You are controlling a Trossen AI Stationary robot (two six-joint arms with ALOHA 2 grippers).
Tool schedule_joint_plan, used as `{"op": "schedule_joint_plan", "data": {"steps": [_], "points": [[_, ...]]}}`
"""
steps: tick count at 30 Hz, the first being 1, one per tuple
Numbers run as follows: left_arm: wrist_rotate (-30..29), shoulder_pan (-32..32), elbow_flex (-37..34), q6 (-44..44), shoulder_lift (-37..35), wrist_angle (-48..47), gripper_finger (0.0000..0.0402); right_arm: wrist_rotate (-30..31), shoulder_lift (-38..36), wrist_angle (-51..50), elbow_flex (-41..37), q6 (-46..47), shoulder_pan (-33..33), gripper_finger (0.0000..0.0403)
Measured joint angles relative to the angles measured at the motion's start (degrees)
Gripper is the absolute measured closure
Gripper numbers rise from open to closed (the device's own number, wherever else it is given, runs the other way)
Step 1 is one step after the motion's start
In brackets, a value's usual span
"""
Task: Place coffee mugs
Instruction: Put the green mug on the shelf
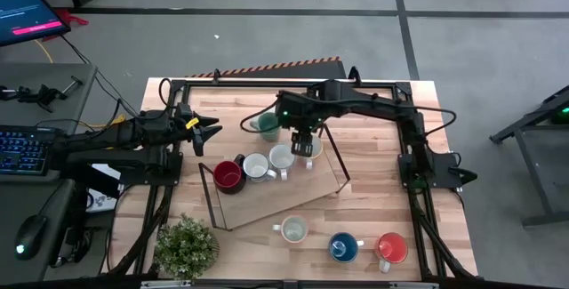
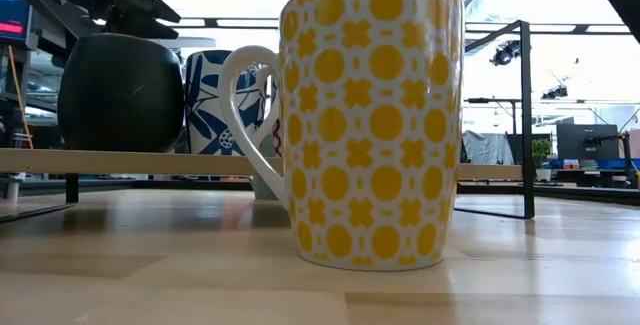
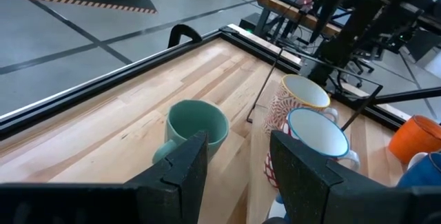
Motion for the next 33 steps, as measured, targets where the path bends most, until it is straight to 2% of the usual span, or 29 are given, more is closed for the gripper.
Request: {"op": "schedule_joint_plan", "data": {"steps": [14,20,23,28,33], "points": [[-0.15,0.0,0.0,-0.04,0.0,-0.04,0.0254,0.23,-0.08,1.73,0.04,-1.65,-1.1,0.0225],[-0.12,-0.02,0.0,0.01,0.0,-0.06,0.0254,0.89,-0.08,6.01,0.04,4.9,-1.73,0.0224],[-0.12,-0.01,0.0,0.41,0.0,-0.06,0.0254,1.98,-0.17,7.99,0.04,5.18,-1.45,0.0224],[0.23,-0.02,0.0,3.58,0.0,-0.04,0.0254,4.14,-1.07,10.08,1.59,3.6,-0.33,0.0224],[0.23,0.0,0.0,3.57,0.0,-0.06,0.0254,6.77,-5.02,9.52,0.94,-3.15,0.68,0.0224]]}}
